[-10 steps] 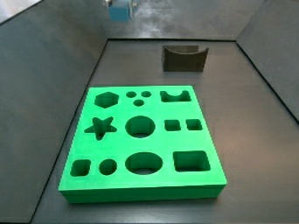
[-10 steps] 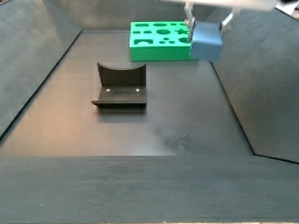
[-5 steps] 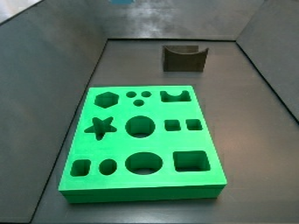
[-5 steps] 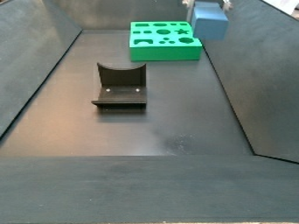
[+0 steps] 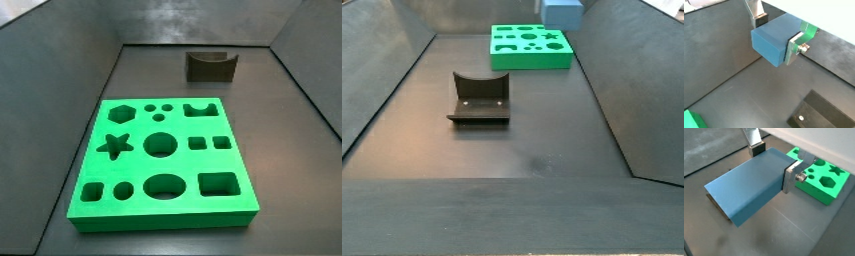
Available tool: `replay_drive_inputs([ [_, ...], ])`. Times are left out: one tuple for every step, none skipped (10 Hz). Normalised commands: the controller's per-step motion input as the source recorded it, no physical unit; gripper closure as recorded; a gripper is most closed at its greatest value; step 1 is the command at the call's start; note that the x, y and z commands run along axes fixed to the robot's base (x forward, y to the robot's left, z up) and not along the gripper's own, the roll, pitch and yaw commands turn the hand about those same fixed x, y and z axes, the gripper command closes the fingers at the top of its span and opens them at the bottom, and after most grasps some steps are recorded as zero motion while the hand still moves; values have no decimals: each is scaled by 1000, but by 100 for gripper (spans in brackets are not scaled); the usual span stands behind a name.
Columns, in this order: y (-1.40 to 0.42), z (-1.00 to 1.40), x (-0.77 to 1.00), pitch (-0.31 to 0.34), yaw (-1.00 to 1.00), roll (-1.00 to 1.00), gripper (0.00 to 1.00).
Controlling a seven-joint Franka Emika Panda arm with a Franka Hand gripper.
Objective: Pick up the rectangle object. Move up. Place the rectangle object on the fixture. Regrasp the rectangle object. Move to above the board. Insert the rectangle object.
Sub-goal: Place the rectangle object on the fixture.
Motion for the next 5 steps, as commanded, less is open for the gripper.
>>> replay_drive_inputs([
  [-85, 102, 1000, 142, 56, 59, 100],
  [-78, 97, 1000, 146, 52, 59, 100],
  [-67, 79, 1000, 148, 46, 59, 100],
  [-61, 71, 1000, 149, 44, 59, 100],
  [-48, 59, 1000, 153, 43, 61, 100],
])
